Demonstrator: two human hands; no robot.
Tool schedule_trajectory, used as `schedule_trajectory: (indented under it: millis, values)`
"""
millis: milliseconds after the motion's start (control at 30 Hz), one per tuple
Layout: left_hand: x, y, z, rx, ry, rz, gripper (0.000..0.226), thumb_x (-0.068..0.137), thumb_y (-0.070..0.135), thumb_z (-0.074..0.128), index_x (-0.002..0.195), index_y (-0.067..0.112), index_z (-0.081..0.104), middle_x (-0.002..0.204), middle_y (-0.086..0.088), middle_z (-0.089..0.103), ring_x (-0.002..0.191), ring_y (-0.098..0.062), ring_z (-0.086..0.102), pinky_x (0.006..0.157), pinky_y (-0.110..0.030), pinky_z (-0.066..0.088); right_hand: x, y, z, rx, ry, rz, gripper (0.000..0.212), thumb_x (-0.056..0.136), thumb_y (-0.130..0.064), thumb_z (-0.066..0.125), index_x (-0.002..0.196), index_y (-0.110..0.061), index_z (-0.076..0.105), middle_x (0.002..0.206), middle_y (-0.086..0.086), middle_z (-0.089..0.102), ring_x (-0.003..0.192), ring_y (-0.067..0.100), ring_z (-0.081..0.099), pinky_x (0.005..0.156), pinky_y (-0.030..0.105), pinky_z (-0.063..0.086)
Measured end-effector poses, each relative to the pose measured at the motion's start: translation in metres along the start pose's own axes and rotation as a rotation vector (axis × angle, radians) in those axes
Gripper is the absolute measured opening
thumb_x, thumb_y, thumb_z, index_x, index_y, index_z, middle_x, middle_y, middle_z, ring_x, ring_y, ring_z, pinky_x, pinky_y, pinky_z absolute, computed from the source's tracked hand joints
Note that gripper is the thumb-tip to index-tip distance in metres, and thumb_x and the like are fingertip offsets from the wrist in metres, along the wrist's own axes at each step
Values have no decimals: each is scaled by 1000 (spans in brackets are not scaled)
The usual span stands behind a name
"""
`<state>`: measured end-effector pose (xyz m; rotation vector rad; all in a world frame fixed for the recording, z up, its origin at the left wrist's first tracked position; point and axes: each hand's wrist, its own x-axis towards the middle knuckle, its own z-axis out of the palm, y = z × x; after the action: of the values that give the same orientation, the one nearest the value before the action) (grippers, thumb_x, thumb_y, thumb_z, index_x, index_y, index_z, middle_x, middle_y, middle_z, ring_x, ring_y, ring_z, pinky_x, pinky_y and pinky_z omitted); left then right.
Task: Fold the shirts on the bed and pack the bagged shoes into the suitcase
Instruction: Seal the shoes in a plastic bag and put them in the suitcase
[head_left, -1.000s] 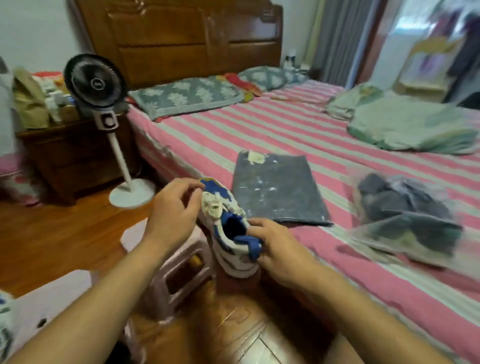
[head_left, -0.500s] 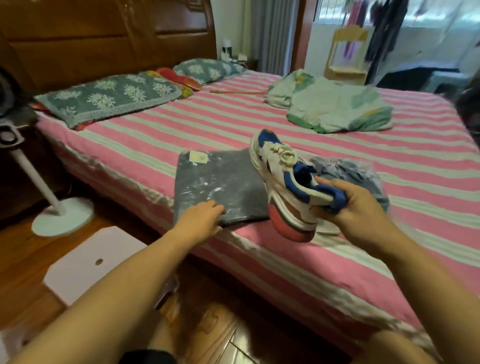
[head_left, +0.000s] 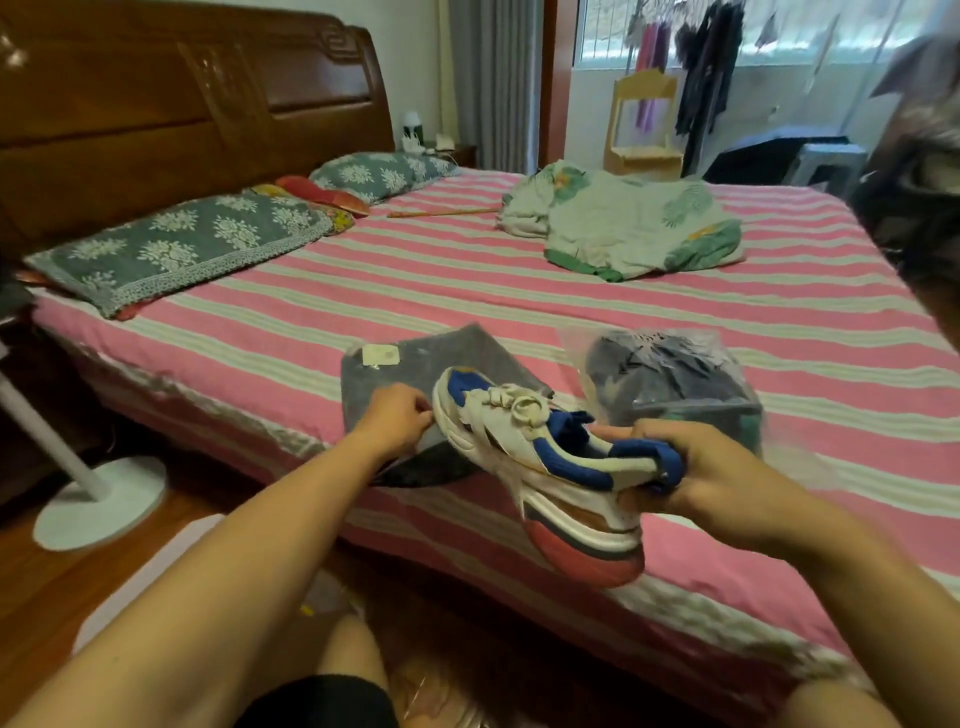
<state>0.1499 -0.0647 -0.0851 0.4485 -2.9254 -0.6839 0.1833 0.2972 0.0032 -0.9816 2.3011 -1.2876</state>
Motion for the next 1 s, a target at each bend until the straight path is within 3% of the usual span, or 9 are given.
schedule_trajectory:
  millis: [67, 133, 233, 367, 533, 633, 733, 833, 1000]
  values:
    - [6, 6, -12, -2, 19, 21, 39, 94, 20, 61, 56, 16, 54, 58, -4, 57, 56, -21, 50, 54, -32, 37, 0, -3, 5, -66, -31, 27, 36, 81, -6, 78, 81, -39, 64, 112, 1, 71, 106, 24, 66, 83, 47, 54]
    - [8, 12, -21, 21, 44, 68, 33, 95, 22, 60, 63, 15, 65, 64, -3, 63, 65, -25, 59, 55, -33, 41, 0, -6, 9, -102, -30, 31, 30, 79, -11, 79, 80, -35, 61, 113, 7, 70, 103, 30, 65, 84, 54, 51]
    - [7, 15, -31, 65, 95, 98, 22, 96, 18, 57, 86, 10, 76, 84, -7, 72, 81, -29, 65, 66, -33, 47, 2, -18, 14, -129, -8, 29, 33, 80, -4, 78, 82, -34, 65, 96, -4, 71, 89, 19, 65, 80, 43, 53]
    - [7, 10, -39, 69, 144, 119, 22, 95, 16, 54, 84, 7, 70, 85, -12, 68, 82, -33, 63, 67, -39, 49, -5, -43, 15, -110, -38, 10, 49, 81, 1, 76, 79, -47, 66, 84, -18, 68, 79, 2, 63, 70, 17, 48]
    - [3, 12, -48, -76, 131, 147, 17, 99, 18, 62, 99, 10, 78, 97, -2, 72, 90, -19, 62, 80, -31, 45, 10, -41, 23, -233, -26, 46, 24, 79, -6, 77, 85, -26, 65, 85, -5, 66, 81, 19, 63, 74, 45, 51]
    - [-14, 23, -48, -55, 106, 251, 17, 98, 20, 62, 96, 15, 77, 93, 3, 69, 86, -15, 59, 78, -31, 46, 26, -36, 37, -261, 24, 59, 28, 81, -9, 78, 82, -32, 62, 82, -17, 64, 79, 6, 60, 68, 23, 47]
    - [-29, 33, -43, 40, 115, 401, 13, 98, 18, 59, 92, 18, 71, 95, 0, 64, 90, -22, 58, 77, -41, 50, 38, -30, 56, -319, 48, 23, 18, 83, -10, 75, 91, -20, 63, 89, -4, 65, 86, 16, 61, 72, 33, 49]
    - [-37, 44, -42, 20, 72, 473, 13, 100, 16, 59, 105, 17, 70, 107, 0, 56, 99, -21, 54, 86, -38, 48, 47, -24, 81, -333, 61, 15, 17, 81, -7, 72, 93, -15, 63, 87, 3, 67, 83, 20, 61, 72, 38, 49]
    - [-57, 45, -44, 52, 127, 462, 11, 102, 17, 55, 100, 14, 65, 103, 0, 53, 92, -24, 57, 95, -39, 39, 52, -1, 100, -356, 306, 87, 24, 76, 0, 61, 87, -21, 62, 81, 0, 66, 78, 23, 60, 64, 38, 44]
